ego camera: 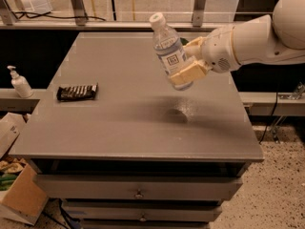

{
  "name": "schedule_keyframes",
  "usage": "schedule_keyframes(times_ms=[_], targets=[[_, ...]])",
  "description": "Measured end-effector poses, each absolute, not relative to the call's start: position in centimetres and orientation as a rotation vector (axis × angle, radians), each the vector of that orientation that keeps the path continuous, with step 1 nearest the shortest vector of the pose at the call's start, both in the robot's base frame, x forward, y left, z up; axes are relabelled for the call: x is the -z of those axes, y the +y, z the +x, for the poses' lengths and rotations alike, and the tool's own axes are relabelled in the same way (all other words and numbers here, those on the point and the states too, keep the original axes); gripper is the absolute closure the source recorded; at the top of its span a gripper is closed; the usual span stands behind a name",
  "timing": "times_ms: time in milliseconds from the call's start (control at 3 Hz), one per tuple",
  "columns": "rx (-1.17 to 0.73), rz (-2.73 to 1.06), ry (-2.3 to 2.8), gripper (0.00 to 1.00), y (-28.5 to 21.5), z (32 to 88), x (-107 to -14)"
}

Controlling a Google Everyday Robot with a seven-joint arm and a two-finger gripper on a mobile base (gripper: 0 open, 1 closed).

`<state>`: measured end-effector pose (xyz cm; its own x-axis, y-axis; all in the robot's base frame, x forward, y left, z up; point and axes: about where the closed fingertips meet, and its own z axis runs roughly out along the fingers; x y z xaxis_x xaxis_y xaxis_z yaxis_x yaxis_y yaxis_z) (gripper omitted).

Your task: Knock blue plastic bottle over

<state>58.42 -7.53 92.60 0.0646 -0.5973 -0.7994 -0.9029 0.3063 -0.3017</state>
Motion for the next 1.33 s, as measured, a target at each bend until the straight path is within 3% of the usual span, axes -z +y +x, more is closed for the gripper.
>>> schedule_keyframes(times_ms=[1333], targets=[[-0.103,-1.874,1.774,1.0,-6.5,56.3,-91.0]])
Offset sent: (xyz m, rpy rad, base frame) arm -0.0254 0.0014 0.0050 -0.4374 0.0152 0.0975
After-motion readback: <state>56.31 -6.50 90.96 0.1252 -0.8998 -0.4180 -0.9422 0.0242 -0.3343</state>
